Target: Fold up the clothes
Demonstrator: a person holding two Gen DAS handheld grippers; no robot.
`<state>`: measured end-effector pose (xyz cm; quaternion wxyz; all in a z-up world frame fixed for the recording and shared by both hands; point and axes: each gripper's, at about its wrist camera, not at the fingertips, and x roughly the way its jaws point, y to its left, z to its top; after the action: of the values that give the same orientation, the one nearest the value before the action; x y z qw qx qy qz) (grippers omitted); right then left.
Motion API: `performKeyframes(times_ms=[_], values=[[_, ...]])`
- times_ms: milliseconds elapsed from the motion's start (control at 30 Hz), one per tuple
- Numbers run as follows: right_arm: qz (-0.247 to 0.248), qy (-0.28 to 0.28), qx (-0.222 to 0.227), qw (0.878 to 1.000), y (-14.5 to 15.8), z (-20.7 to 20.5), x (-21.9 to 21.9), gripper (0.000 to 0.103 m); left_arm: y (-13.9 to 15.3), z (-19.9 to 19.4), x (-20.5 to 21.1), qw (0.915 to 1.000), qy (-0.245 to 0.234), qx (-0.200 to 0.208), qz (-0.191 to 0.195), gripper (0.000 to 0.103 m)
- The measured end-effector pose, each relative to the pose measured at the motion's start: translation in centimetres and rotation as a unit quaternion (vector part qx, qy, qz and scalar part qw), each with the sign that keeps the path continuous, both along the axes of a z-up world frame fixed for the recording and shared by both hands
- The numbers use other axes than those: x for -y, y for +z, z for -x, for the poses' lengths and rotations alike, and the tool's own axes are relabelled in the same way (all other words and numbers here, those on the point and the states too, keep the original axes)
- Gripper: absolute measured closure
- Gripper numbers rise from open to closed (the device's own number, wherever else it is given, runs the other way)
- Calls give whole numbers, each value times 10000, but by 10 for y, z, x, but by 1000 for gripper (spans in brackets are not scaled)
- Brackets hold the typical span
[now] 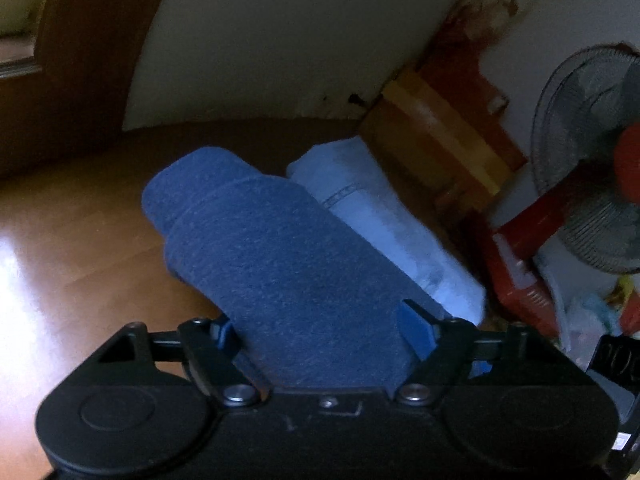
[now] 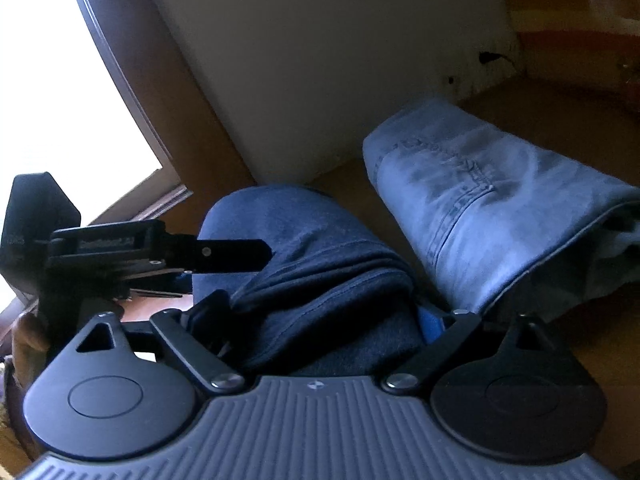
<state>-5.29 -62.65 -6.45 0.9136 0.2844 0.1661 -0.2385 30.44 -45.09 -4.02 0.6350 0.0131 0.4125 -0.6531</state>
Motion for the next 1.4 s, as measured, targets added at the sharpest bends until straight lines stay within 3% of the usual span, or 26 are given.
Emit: performKeyframes(times_ms=[333,633,833,933,1033,1400], values=[[737,-61,223,9970,42,15,-20,10,44,19,2,9979,-134,321,542,27],[1201,-513,487,9902,75,52,29,10,80,75,84,9922,-458,654,954,27],[1177,-681,331,9902,67,68,87,9,54,94,144,9943,-507,634,695,26],[900,-598,134,9941,44,64,114,9,20,88,162,9978,-383,471,277,26],[766,-471,-88,9959,16,58,127,7,-1,83,157,9987,-261,294,336,19],[891,-332,-149,9954,25,65,129,4,15,88,130,9976,17,685,104,12]])
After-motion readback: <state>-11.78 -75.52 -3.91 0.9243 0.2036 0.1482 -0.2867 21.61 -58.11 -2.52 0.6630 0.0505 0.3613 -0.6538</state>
